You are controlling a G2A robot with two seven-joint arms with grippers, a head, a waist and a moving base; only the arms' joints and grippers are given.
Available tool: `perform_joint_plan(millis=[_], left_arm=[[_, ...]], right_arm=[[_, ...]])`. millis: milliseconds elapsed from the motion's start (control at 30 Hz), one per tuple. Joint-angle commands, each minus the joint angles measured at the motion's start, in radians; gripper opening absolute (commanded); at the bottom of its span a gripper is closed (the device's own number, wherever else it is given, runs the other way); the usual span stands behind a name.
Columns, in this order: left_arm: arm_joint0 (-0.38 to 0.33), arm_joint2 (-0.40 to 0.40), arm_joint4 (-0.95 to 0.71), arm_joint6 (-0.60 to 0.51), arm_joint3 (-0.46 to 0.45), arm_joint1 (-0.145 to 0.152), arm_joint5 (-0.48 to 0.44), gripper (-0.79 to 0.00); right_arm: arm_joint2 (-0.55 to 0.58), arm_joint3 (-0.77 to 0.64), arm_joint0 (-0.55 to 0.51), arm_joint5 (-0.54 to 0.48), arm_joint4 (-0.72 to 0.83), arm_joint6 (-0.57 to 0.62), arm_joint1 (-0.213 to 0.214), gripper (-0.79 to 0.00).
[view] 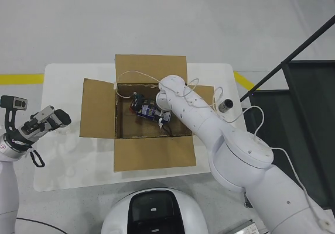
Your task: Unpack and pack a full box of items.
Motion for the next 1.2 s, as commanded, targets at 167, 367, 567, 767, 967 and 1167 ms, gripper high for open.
perform_joint_plan(millis=[167,367,567,767,967,1167], left_arm=[[0.000,0.000,0.000,0.000,0.000,0.000,0.000,0.000],[0.000,0.000,0.000,0.000,0.000,0.000,0.000,0.000],[0.000,0.000,0.000,0.000,0.000,0.000,0.000,0.000],[0.000,0.000,0.000,0.000,0.000,0.000,0.000,0.000],[0.000,0.000,0.000,0.000,0.000,0.000,0.000,0.000],[0.000,0.000,0.000,0.000,0.000,0.000,0.000,0.000]], right_arm=[[0.019,0.012,0.024,0.007,-0.001,-0.041,0.015,-0.785],[0.025,0.004,0.015,0.012,-0.011,-0.027,0.024,-0.785],[0.022,-0.008,-0.017,0.037,-0.020,0.014,0.019,-0.785],[0.025,0.000,-0.037,0.053,-0.017,0.022,0.011,-0.785],[0.035,-0.002,-0.035,0.065,-0.005,0.017,0.002,0.000],[0.042,0.006,-0.040,0.075,0.008,0.020,-0.012,0.000]])
